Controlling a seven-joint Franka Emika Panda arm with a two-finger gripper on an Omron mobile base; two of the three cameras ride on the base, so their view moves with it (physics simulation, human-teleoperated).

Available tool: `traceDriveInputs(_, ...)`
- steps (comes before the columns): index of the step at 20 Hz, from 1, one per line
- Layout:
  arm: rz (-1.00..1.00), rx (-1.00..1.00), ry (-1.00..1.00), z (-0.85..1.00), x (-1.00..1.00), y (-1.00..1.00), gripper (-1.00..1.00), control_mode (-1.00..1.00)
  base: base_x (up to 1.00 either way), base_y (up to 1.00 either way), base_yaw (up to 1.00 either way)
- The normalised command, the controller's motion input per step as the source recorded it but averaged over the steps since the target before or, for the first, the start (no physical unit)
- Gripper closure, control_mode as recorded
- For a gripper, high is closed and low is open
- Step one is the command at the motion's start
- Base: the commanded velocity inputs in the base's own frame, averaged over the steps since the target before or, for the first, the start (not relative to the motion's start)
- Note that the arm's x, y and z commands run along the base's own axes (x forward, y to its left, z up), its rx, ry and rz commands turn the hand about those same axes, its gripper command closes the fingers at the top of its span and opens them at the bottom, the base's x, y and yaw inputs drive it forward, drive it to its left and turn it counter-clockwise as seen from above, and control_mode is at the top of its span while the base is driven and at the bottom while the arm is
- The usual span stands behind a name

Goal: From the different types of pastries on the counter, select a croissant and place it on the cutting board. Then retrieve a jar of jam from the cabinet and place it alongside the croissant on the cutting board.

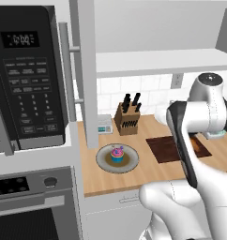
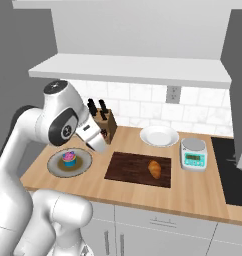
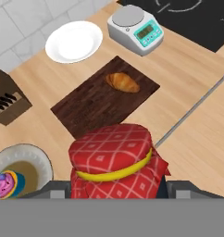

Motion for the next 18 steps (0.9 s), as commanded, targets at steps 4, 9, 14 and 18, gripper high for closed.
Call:
traceDriveInputs(4,0.00,-0.12,-0.03,-0.57,0.37,-0.01,1.00,-1.00,0.00,0.00,0.00)
traceDriveInputs(9,0.00,-0.13,-0.07,-0.72,0.25,-0.11,1.00,-1.00,0.00,0.00,0.00)
traceDriveInputs(14,0.00,-0.01,0.00,-0.46,0.40,-0.19,1.00,-1.00,0.00,0.00,0.00)
traceDriveInputs(18,0.00,0.01,0.09,-0.08,0.71,-0.08,1.00,-1.00,0.00,0.00,0.00)
